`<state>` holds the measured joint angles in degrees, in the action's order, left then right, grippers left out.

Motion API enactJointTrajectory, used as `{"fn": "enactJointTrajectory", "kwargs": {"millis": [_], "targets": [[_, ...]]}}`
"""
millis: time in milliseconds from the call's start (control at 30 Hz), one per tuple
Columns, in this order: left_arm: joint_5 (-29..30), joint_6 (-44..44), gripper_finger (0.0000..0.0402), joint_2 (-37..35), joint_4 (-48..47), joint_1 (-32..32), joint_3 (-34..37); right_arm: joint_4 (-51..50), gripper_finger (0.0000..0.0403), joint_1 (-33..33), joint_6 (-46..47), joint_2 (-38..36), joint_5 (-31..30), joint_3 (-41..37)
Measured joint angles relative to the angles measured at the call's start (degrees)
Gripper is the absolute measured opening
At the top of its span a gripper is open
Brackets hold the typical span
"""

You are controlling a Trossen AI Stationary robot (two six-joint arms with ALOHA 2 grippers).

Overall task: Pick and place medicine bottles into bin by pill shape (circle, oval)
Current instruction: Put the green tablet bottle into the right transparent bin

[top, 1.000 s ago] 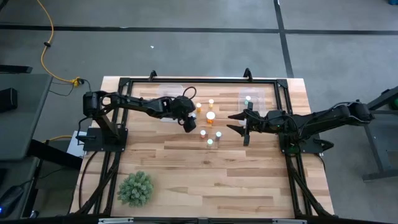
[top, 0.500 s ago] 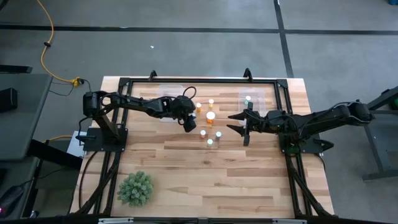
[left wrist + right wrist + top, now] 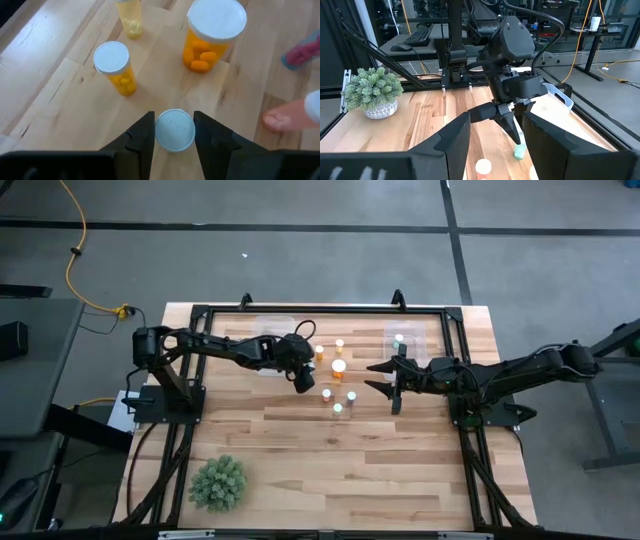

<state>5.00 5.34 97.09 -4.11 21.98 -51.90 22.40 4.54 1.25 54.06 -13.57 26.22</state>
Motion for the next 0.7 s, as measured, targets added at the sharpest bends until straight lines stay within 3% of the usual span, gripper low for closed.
{"fn": "enactJointTrajectory", "kwargs": {"millis": [400, 700], "targets": [[-1.65, -0.03, 0.0108, -13.39, -4.17, -0.82, 0.0, 0.18, 0.0174, -0.01, 1.4, 1.44, 0.01, 0.02], [-2.93, 0.01, 0.0108, -19.64, -6.41, -6.0, -1.05, 11.98, 0.0174, -0.05, -4.8, 15.43, 0.03, 1.32]]}}
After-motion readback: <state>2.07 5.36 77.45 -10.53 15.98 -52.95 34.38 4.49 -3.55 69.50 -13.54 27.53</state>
